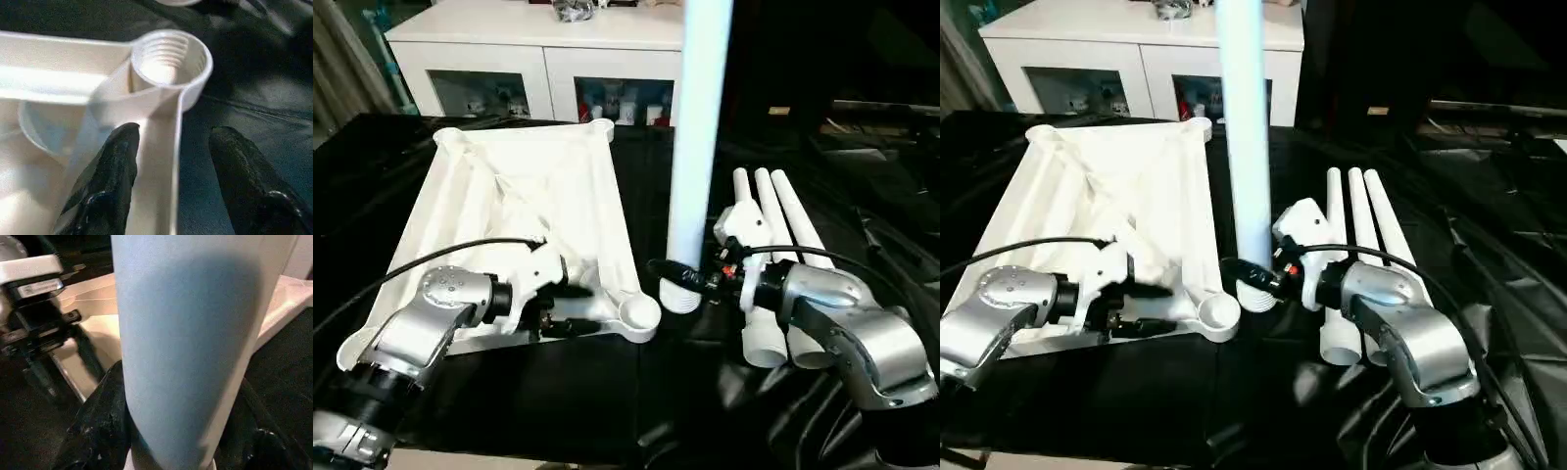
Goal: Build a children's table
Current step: Insert table leg to table base
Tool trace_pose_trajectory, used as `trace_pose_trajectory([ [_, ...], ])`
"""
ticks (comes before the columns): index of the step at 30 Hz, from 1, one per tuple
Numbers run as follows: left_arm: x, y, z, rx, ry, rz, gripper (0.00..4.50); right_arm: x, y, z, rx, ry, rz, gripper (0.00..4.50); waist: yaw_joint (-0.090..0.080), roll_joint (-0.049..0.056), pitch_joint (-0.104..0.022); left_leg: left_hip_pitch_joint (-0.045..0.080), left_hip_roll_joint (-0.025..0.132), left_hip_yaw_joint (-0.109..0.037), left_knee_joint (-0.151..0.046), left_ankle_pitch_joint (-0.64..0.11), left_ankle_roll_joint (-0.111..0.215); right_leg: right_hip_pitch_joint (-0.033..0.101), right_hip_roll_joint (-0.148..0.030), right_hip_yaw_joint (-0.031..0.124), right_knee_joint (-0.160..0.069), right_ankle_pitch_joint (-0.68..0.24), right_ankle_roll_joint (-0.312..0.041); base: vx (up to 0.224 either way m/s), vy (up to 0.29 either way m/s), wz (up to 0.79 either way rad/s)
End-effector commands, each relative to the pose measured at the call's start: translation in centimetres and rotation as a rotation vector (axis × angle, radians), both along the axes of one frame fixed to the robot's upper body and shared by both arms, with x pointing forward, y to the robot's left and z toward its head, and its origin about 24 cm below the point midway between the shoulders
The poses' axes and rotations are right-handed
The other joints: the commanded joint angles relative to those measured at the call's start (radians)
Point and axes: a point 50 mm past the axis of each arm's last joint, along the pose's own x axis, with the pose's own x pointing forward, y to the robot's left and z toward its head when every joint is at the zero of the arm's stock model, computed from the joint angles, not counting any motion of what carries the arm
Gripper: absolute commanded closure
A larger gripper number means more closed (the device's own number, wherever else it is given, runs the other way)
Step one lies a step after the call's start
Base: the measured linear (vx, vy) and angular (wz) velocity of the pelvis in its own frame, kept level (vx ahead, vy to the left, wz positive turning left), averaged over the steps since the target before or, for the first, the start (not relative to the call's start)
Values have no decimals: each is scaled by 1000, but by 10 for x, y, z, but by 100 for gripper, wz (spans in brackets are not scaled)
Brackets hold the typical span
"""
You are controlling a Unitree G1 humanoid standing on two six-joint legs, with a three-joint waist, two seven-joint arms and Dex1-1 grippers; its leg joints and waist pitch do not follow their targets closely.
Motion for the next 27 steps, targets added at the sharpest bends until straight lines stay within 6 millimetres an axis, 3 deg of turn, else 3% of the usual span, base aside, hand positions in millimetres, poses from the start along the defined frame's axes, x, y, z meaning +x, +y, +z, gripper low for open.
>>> trace_pose_trajectory([
  [1, 1, 2, 0, 22, 5, -9, 220, 5, 2, 10, 17, -34, -14, 264, -1, 1, -66, 16, 28, -8, -70, -209, 1, 43, -68, 43, -74, -177, -186, 0, 0, 0],
  [6, 2, 10, -8, 92, -9, -3, 263, 9, 6, 13, 41, -33, -17, 264, 1, -3, -64, 17, 29, -9, -74, -227, -7, 42, -69, 44, -80, -244, -156, 0, 0, 0],
  [17, 1, 23, -14, 163, 0, 8, 342, 9, 14, 12, 58, -11, 21, 264, 2, -8, -66, 17, 31, -9, -73, -209, -4, 41, -71, 44, -75, -207, -170, 0, 0, 0],
  [27, -1, 18, -18, 145, -2, -8, 429, 8, 17, 9, 85, 35, 49, 264, 1, -11, -64, 19, 32, -10, -77, -243, -10, 38, -74, 45, -81, -270, -154, 0, 0, 0],
])
